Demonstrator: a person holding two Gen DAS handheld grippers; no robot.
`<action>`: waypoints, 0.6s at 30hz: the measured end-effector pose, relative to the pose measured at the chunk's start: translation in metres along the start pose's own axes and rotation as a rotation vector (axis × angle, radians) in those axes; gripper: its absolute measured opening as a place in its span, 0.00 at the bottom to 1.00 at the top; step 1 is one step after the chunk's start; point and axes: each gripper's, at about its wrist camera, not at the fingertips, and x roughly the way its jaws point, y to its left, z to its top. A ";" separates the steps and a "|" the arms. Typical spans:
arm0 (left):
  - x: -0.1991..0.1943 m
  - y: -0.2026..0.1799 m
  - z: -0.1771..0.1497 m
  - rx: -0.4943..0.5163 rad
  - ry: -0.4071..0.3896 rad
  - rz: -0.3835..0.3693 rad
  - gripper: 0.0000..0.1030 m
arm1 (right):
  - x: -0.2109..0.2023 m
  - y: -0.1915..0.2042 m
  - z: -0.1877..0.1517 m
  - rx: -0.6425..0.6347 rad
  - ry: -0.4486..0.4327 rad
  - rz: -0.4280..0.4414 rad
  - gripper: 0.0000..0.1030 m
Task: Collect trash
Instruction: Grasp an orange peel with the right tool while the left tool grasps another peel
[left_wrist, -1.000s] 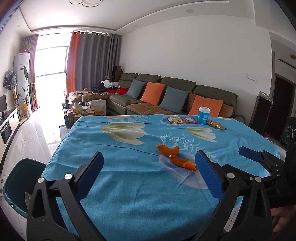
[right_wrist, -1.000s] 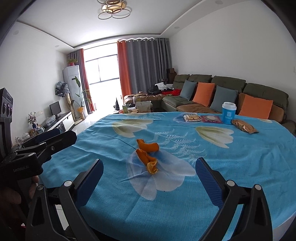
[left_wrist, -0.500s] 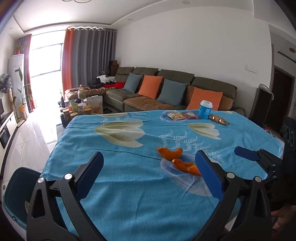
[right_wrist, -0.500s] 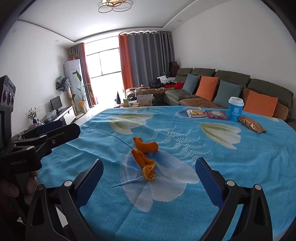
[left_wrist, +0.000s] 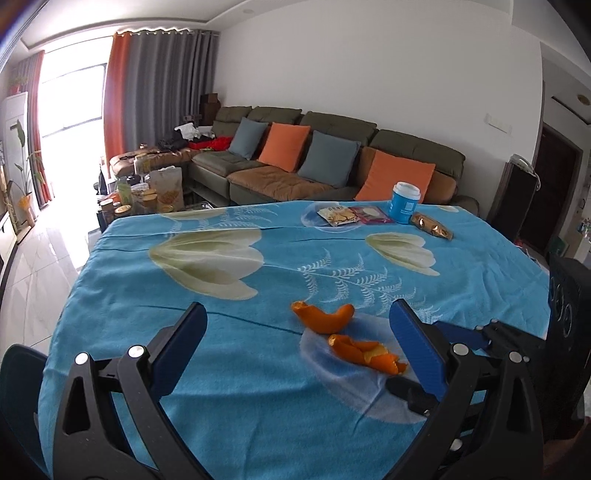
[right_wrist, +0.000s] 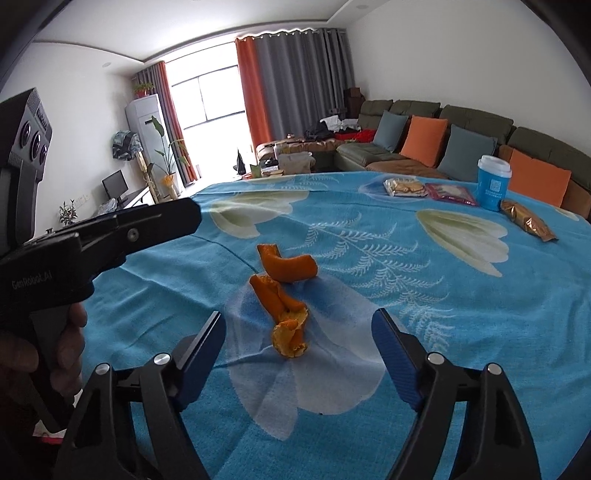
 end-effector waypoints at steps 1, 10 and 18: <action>0.003 -0.001 0.001 0.004 0.005 -0.003 0.94 | 0.002 -0.001 0.000 0.003 0.007 0.004 0.71; 0.032 -0.005 0.004 0.013 0.077 -0.020 0.94 | 0.018 -0.007 0.000 0.033 0.082 0.046 0.42; 0.058 -0.006 0.001 0.002 0.155 -0.017 0.94 | 0.023 -0.009 -0.002 0.048 0.104 0.068 0.14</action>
